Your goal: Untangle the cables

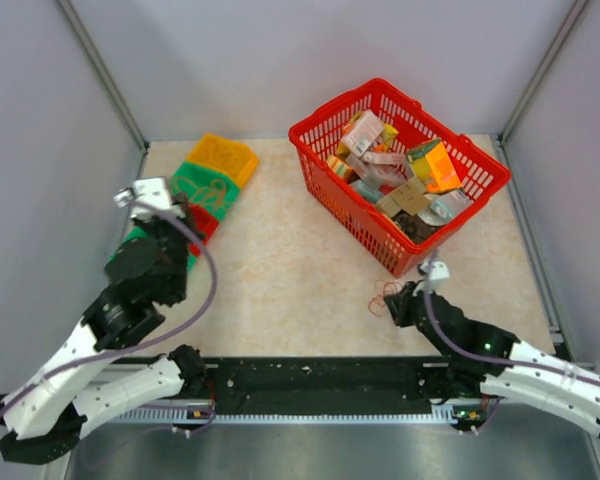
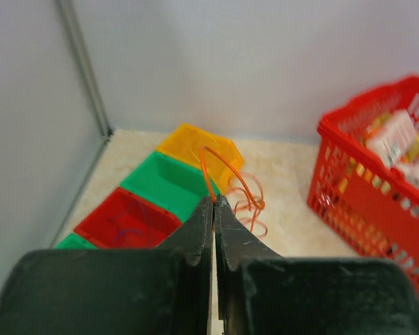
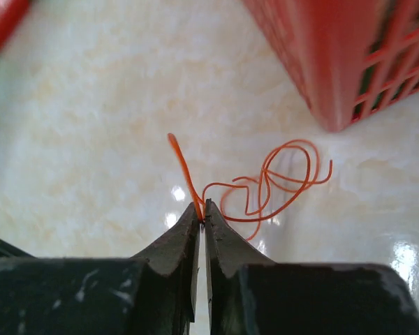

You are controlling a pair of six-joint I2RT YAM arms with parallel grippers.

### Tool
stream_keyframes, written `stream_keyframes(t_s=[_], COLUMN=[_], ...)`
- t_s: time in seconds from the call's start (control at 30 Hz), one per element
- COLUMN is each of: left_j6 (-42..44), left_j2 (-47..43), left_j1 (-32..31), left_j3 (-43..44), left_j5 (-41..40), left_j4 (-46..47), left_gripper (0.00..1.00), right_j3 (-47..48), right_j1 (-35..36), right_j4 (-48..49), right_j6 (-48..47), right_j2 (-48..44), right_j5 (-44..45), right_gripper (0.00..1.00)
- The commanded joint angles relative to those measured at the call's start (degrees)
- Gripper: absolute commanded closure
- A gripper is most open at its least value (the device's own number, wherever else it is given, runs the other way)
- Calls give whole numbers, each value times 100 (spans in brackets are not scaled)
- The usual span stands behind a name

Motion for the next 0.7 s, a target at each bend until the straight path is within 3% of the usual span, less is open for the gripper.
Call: stream_keyframes(t_s=[0.0,0.17,0.27,0.67], left_j6=[-1070,-1659,-1914,-2117], left_j2=[621,965,1097,2028], left_j1=[23,58,67,102], left_j3=[371,478,355,-507], left_j5=[1229,2662,3270,5079], left_j4=[-1034,-1386,-1483,-1597], left_gripper=[100,100,100,100], right_j3=[611,754,614,674], right_j1=[33,25,25,16], right_j4=[873,1127,1347,1286], right_j6=[-430,-519,-528,-686], right_j2=[1829,2554,2379,1157], right_j5=[-1294,-1435,-1550,-1708], right_gripper=[90,89,100,100])
